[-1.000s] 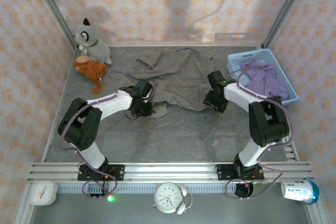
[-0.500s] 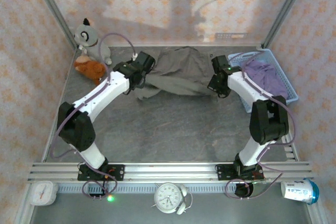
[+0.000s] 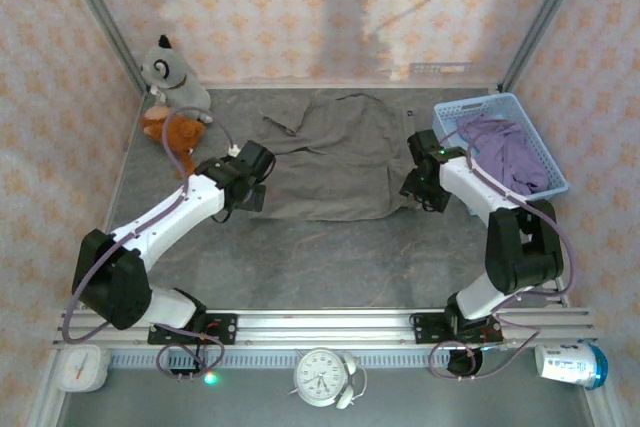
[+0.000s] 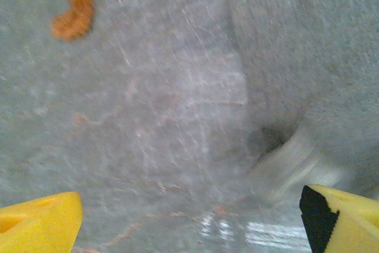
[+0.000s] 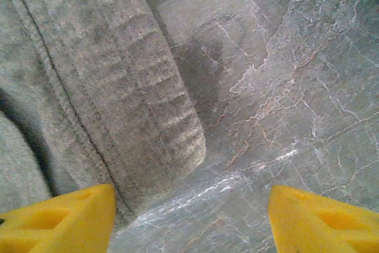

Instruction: Fold and stack the mixed laundry pile

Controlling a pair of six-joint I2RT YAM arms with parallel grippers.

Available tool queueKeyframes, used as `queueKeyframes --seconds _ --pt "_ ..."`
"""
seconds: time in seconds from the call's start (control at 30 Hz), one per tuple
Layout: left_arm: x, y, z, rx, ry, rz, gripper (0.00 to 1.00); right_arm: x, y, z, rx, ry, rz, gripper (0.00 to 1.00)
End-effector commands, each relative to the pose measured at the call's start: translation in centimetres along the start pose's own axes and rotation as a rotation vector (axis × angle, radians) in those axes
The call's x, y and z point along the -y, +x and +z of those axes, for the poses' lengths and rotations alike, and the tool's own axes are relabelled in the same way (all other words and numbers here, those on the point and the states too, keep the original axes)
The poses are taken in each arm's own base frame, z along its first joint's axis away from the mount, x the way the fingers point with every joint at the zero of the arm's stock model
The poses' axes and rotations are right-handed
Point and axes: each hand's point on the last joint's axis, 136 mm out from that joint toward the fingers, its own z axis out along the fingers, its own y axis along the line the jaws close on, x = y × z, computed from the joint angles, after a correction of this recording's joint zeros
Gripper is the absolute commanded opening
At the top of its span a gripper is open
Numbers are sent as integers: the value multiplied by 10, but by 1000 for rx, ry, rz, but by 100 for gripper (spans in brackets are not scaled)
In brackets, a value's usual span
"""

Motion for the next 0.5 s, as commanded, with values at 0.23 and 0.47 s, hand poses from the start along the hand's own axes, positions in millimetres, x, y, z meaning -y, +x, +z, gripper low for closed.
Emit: queueKeyframes --seconds 0.23,0.47 --pt "49 0 18 -105 273 -526 95 -11 6 13 -33 -69 89 77" --pt "64 29 43 -218 289 -587 86 -30 -3 32 -24 -132 157 69"
